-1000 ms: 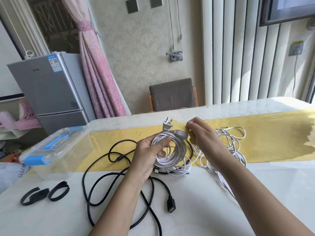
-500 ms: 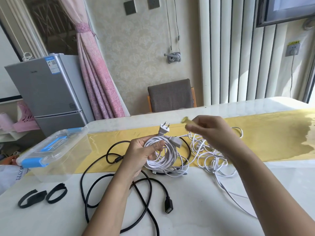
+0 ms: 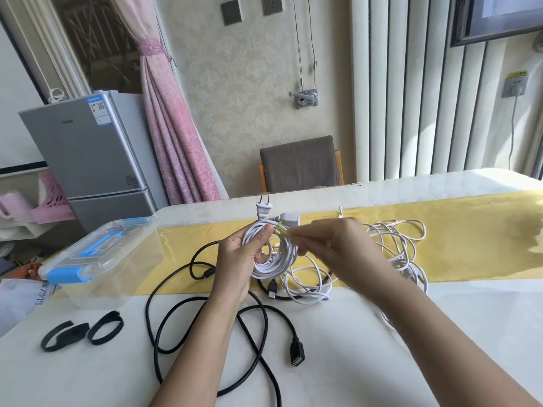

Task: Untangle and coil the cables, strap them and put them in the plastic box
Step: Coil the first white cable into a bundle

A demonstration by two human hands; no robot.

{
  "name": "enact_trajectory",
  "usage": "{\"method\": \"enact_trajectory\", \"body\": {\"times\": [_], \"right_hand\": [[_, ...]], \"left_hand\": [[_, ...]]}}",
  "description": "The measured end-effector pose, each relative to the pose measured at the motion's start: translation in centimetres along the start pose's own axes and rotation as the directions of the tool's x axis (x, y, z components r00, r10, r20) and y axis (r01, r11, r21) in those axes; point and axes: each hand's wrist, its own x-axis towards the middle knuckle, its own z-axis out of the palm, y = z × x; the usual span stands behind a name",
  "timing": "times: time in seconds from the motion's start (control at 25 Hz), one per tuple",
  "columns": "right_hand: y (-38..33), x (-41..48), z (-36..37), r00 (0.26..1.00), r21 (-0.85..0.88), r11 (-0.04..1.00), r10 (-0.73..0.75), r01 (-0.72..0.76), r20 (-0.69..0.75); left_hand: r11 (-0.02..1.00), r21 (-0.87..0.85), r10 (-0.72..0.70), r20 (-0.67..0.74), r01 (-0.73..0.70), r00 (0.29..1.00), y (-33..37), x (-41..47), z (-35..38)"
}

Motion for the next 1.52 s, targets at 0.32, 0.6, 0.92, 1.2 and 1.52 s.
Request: {"method": "enact_trajectory", "body": {"times": [0.32,0.6,0.92,1.2,1.52], "right_hand": [[1.2,-0.4,3.2,0.986,-0.434,0.888,-0.167,0.155,0.011],[1.2,-0.5,3.7,0.979,-0.54,0.841,-0.113,0.004,-0.168],[0.7,-0.7,3.7,0.992,-0.284,0.958,-0.002,-0.036,-0.13],[0.7,-0.4,2.9,0.996,0.006,0.996,0.088,-0.088,0.02],[0.6,-0.1,1.4,0.945,0.176,0.938,0.264,-0.298,0.193]], "left_hand": [[0.983,0.148,0.097,0.077,-0.107,0.992,0.4,-1.4,1.5],[0.827,0.476,0.341,-0.001,-0.3,0.94,-0.6,-1.7,1.7],[0.937,0.286,0.221,-0.036,-0.202,0.975,0.3,-2.2,2.2],[0.999,0.026,-0.017,-0.079,0.019,0.997,0.2,-1.7,1.8],[0.999,0.033,-0.011,0.008,0.01,1.0,0.2,-1.9,1.9]]}}
